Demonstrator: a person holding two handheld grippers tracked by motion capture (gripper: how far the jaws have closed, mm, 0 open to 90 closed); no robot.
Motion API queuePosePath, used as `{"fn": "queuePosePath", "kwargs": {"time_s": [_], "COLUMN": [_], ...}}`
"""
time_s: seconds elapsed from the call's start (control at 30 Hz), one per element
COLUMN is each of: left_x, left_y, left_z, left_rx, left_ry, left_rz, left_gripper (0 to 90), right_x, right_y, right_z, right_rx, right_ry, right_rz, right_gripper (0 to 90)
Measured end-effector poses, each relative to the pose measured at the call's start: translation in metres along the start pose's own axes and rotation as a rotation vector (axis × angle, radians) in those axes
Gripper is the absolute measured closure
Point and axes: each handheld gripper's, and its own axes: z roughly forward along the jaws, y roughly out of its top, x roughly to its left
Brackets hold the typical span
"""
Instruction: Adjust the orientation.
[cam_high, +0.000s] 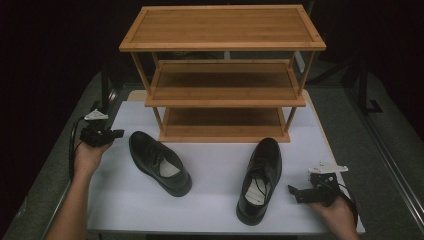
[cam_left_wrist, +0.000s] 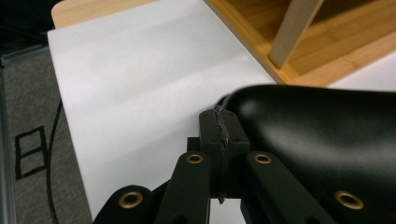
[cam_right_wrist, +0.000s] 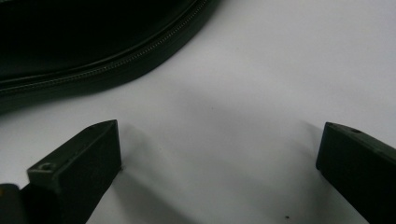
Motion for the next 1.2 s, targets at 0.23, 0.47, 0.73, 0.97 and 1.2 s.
{"fn": "queuePosePath", "kwargs": {"time_s": [0.23, 0.47, 0.73, 0.97, 1.2], "left_x": [0.005, 0.007, 0.005, 0.0, -0.013], "left_y": [0.006, 0.0, -0.001, -0.001, 0.002], "left_z": [0.024, 0.045, 0.05, 0.051, 0.053], "left_rx": [0.033, 0.065, 0.076, 0.059, 0.061], "left_ry": [0.033, 0.024, 0.024, -0.001, -0.03], "left_rz": [0.042, 0.053, 0.064, 0.07, 0.096], "left_gripper": [90.0, 90.0, 90.0, 90.0, 90.0], "right_x": [0.0, 0.0, 0.0, 0.0, 0.0], "right_y": [0.0, 0.0, 0.0, 0.0, 0.0], "right_z": [0.0, 0.0, 0.0, 0.0, 0.0], "right_rx": [0.0, 0.0, 0.0, 0.0, 0.0], "right_ry": [0.0, 0.0, 0.0, 0.0, 0.0], "right_rz": [0.0, 0.0, 0.0, 0.0, 0.0], "right_gripper": [0.0, 0.0, 0.0, 0.0, 0.0]}}
